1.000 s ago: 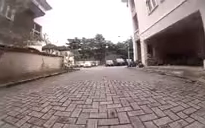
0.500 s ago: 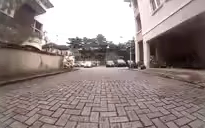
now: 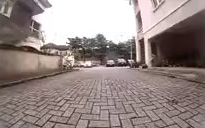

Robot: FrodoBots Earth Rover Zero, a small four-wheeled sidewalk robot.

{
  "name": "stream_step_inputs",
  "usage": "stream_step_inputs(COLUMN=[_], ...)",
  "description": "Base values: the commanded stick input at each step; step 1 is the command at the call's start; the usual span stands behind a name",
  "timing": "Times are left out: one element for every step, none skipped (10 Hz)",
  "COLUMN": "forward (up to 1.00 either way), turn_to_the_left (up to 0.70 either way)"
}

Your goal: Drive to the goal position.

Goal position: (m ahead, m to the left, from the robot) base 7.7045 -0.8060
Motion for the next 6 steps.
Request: stream_step_inputs(forward=[0.70,0.70,0.70,0.70,0.70,0.70], turn_to_the_left=[0.00,0.00,0.00,0.00,0.00,0.00])
